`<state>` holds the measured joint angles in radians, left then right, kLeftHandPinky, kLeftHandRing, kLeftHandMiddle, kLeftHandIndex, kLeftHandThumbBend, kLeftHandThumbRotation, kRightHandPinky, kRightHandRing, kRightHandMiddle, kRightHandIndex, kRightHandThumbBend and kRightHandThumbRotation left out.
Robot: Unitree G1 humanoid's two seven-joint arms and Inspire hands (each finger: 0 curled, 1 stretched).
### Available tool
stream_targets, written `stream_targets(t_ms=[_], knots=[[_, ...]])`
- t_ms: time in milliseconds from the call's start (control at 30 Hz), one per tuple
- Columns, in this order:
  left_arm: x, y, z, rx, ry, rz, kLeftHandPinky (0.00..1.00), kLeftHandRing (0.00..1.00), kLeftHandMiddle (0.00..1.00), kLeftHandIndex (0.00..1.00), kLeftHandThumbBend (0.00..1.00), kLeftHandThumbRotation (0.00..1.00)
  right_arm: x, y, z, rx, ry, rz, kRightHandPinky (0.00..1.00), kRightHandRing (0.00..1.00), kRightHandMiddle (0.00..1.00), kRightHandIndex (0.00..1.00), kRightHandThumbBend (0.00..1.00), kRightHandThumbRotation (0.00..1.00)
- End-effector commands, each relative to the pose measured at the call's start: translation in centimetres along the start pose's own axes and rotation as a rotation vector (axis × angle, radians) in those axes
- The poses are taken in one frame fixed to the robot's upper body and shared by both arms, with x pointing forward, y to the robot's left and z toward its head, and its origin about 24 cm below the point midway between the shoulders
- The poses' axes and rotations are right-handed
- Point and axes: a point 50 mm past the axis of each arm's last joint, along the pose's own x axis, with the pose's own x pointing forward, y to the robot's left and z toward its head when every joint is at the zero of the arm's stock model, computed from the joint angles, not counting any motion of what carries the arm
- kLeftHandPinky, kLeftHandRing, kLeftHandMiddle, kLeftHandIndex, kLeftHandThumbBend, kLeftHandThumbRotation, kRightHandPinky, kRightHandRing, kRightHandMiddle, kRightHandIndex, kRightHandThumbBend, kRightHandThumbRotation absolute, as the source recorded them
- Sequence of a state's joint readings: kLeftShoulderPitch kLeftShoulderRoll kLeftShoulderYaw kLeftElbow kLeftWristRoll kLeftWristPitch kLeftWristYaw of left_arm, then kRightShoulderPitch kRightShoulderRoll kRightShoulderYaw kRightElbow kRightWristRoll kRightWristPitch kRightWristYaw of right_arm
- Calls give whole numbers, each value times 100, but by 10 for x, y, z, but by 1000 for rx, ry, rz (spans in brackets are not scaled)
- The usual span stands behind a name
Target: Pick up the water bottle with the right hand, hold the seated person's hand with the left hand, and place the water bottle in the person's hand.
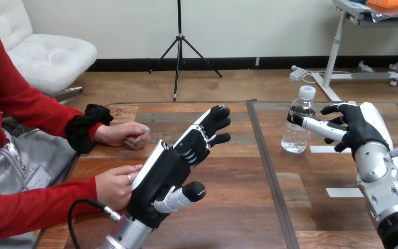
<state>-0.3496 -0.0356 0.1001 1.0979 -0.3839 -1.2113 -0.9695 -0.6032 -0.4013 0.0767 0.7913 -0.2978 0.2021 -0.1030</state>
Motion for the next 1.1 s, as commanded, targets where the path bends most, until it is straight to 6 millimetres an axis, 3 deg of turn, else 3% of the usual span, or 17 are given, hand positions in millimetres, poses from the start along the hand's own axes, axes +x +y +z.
stream_targets(t_ms=[0, 300, 533, 700, 867, 1067], knots=[[17, 10, 9, 35, -63, -10, 87, 95, 96, 94, 100, 78, 0, -16, 25, -15, -86, -38, 36, 50, 62, 77, 100, 61], [18, 10, 9, 32, -60, -17, 88, 95, 96, 94, 100, 78, -2, -19, 28, -31, -78, -31, 31, 45, 60, 78, 100, 62], [19, 10, 9, 36, -63, -15, 88, 95, 96, 94, 100, 79, -2, -21, 30, -32, -78, -29, 21, 29, 42, 78, 100, 62], [19, 10, 9, 39, -63, -13, 87, 94, 96, 94, 100, 79, -1, -22, 31, -49, -74, -29, 19, 26, 37, 79, 100, 62], [19, 10, 9, 35, -64, -18, 88, 94, 96, 94, 100, 79, 1, -23, 31, -72, -76, -25, 39, 50, 56, 81, 100, 65], [18, 10, 9, 38, -63, -18, 88, 94, 96, 94, 100, 79, 4, -25, 31, -87, -79, -32, 48, 57, 62, 82, 100, 68]])
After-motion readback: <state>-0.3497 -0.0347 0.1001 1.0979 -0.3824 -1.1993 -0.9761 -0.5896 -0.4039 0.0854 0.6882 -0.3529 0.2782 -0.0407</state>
